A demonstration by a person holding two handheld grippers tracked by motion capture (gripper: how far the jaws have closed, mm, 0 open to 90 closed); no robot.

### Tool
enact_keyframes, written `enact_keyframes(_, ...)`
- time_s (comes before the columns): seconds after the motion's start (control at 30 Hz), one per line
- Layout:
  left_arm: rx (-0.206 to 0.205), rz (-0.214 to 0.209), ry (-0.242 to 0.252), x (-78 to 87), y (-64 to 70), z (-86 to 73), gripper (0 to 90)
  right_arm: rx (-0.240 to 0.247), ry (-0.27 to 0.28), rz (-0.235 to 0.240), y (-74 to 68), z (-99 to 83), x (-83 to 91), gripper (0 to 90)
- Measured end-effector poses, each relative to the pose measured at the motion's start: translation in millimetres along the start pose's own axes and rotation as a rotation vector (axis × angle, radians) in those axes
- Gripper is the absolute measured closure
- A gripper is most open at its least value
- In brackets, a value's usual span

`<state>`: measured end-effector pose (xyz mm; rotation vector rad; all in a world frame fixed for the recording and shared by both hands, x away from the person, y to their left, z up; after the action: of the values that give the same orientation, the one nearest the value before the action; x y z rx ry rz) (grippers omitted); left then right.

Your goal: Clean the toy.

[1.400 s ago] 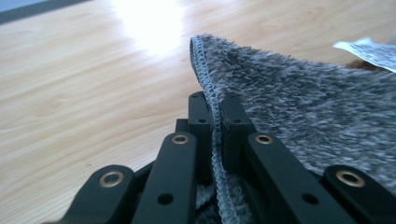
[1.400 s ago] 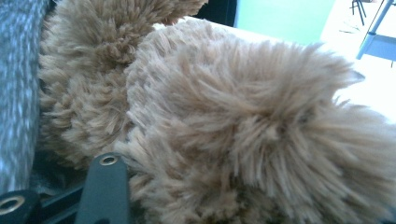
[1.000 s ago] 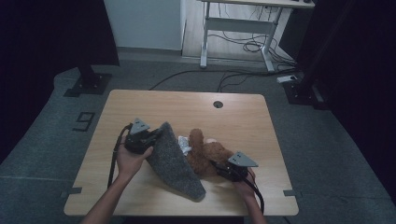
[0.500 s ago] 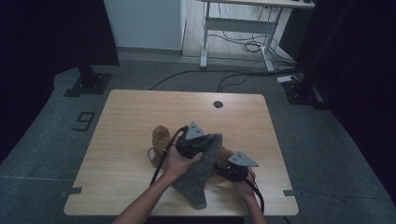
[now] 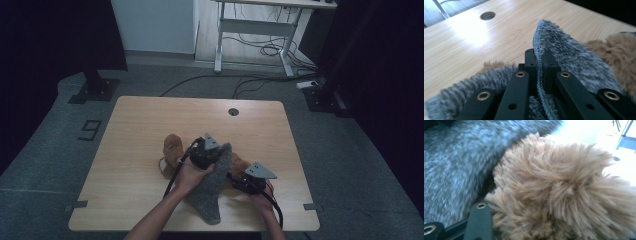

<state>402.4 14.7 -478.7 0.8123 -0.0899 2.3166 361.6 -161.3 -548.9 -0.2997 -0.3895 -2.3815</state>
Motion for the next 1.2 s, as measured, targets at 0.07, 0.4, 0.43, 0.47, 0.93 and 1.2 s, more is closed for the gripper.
enact_keyframes(0.07, 0.017, 0.001, 0.024, 13.2, -11.6, -2.6, 84.9, 0.001, 0.001, 0.001, 0.0, 0.1, -0.1, 40.7)
enact_keyframes(0.4, 0.144, 0.132, 0.014, 54.8, -96.1, -31.7, 84.6, 0.0, 0.005, -0.003, 1.1, -0.6, -0.4, 40.7)
enact_keyframes(0.43, 0.158, 0.133, 0.019, 57.8, -101.3, -35.4, 84.5, 0.003, 0.004, -0.005, 1.3, -0.3, -0.8, 40.6)
enact_keyframes(0.47, 0.164, 0.137, 0.021, 60.7, -105.3, -38.3, 84.4, 0.005, 0.0, -0.008, 1.2, 0.1, -0.8, 40.6)
enact_keyframes(0.93, 0.264, 0.255, 0.03, 82.9, -150.8, -46.4, 84.6, 0.035, -0.006, -0.017, 1.1, 1.6, -0.6, 40.4)
enact_keyframes(1.2, 0.137, 0.186, 0.078, 66.8, -98.1, 4.6, 84.3, 0.033, -0.006, -0.021, 0.8, 1.5, -0.6, 40.4)
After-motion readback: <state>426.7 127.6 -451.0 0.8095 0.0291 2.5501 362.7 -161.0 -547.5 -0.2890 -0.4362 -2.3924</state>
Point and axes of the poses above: each handheld gripper's, and its own axes: x roughly backward along the jaws, z roughly out of its top, y roughly to its right, the point moved 4 cm from there along -x, roughly forward along the jaws, and after that the axes turned 11 degrees about x, right-handed, at the moved point
